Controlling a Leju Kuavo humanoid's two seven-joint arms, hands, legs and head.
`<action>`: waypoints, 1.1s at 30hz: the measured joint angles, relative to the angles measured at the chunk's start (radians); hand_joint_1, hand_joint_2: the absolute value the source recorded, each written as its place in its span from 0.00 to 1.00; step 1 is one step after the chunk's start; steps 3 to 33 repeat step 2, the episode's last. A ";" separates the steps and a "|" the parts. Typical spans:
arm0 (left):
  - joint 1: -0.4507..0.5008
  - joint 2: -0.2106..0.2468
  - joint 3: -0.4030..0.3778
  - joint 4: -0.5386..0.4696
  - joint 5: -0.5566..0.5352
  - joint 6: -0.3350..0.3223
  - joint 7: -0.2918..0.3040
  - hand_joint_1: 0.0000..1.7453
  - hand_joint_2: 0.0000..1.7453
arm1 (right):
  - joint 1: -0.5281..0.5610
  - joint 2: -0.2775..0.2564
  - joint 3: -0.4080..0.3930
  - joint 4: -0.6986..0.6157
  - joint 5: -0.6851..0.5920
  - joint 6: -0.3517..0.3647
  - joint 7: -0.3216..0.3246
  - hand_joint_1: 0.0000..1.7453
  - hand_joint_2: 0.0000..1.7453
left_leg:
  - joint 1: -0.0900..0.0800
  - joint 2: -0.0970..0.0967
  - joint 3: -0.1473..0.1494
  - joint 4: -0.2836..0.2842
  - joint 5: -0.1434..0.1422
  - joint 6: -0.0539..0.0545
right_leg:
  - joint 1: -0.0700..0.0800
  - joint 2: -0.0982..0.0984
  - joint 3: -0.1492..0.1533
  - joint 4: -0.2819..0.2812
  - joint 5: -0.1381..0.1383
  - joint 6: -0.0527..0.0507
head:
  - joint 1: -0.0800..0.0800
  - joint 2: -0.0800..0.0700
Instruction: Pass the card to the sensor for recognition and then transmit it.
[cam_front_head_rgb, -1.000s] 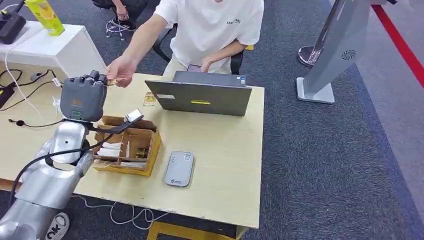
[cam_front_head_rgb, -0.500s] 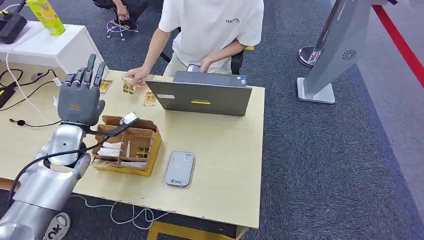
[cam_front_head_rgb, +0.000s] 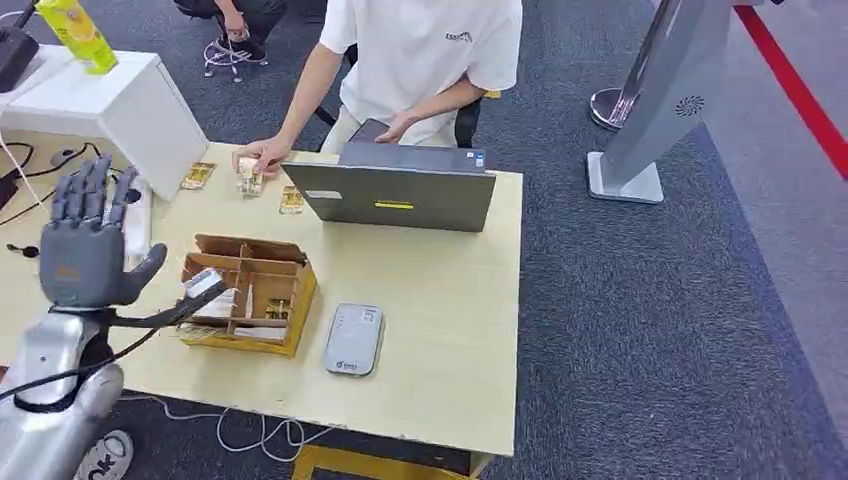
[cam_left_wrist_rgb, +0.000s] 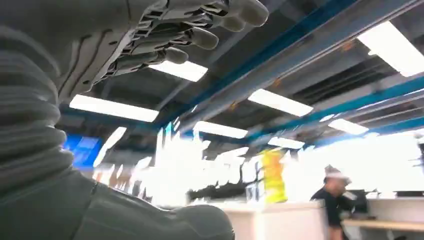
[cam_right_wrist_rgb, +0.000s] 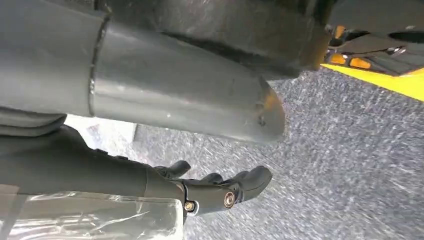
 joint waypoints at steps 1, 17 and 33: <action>0.089 0.024 0.119 -0.032 0.129 -0.016 -0.079 0.00 1.00 | 0.003 0.000 -0.003 0.000 -0.005 0.000 0.000 0.00 0.00 | 0.000 0.003 0.004 -0.001 -0.001 0.000 | 0.000 0.003 0.000 0.000 -0.001 -0.001 | -0.001 0.000; 0.152 0.036 0.264 -0.046 0.247 -0.075 -0.194 0.00 1.00 | 0.008 -0.002 -0.006 0.000 -0.011 0.000 0.000 0.00 0.00 | 0.001 0.004 0.003 -0.001 -0.002 0.001 | 0.000 0.004 0.000 0.000 -0.003 -0.002 | -0.003 0.000; 0.152 0.036 0.264 -0.046 0.247 -0.075 -0.194 0.00 1.00 | 0.008 -0.002 -0.006 0.000 -0.011 0.000 0.000 0.00 0.00 | 0.001 0.004 0.003 -0.001 -0.002 0.001 | 0.000 0.004 0.000 0.000 -0.003 -0.002 | -0.003 0.000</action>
